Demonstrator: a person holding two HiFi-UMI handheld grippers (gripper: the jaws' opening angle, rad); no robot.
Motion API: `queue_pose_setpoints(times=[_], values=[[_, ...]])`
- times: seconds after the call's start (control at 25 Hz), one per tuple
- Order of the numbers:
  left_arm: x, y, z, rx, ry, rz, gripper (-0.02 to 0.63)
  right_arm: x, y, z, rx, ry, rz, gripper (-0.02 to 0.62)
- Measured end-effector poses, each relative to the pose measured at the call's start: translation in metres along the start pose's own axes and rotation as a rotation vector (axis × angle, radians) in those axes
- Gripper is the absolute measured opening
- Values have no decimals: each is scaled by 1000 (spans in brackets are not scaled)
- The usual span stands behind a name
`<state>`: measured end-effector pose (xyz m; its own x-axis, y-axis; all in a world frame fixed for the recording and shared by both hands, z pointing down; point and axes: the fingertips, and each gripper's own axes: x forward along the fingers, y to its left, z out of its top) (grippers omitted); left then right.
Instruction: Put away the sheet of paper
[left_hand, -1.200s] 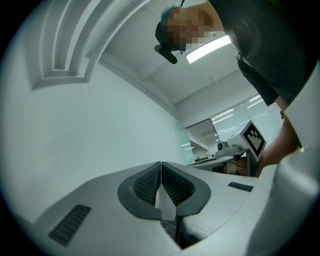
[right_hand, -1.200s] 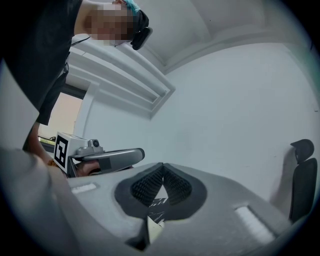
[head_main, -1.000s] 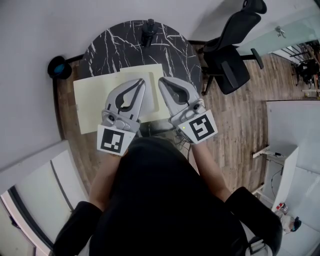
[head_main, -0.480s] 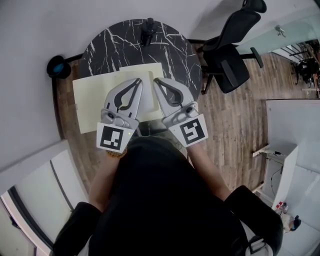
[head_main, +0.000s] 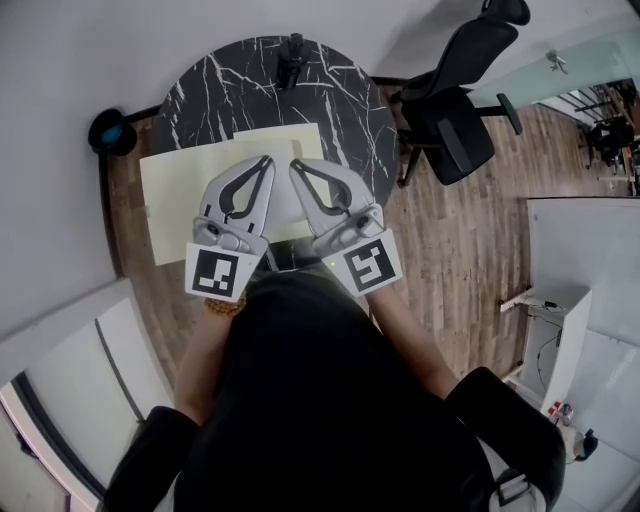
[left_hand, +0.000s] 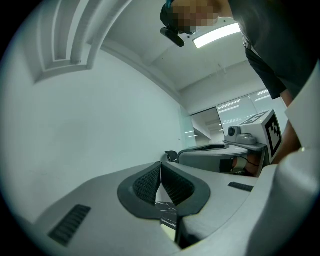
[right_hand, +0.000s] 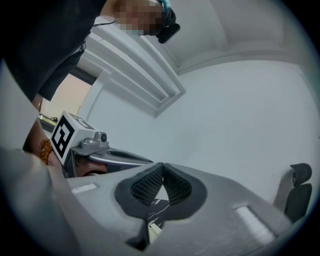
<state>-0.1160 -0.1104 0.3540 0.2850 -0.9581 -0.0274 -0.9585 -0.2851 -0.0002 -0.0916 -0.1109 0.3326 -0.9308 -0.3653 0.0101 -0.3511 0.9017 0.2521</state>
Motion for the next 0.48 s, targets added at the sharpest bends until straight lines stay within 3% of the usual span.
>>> queue_pose_setpoints(times=[0.28, 0.48], values=[[1, -4, -7, -11, 16, -25, 12, -7, -7, -8, -24, 21, 8, -2], [5, -8, -11, -12, 30, -53, 12, -9, -12, -9, -126, 26, 27, -2]])
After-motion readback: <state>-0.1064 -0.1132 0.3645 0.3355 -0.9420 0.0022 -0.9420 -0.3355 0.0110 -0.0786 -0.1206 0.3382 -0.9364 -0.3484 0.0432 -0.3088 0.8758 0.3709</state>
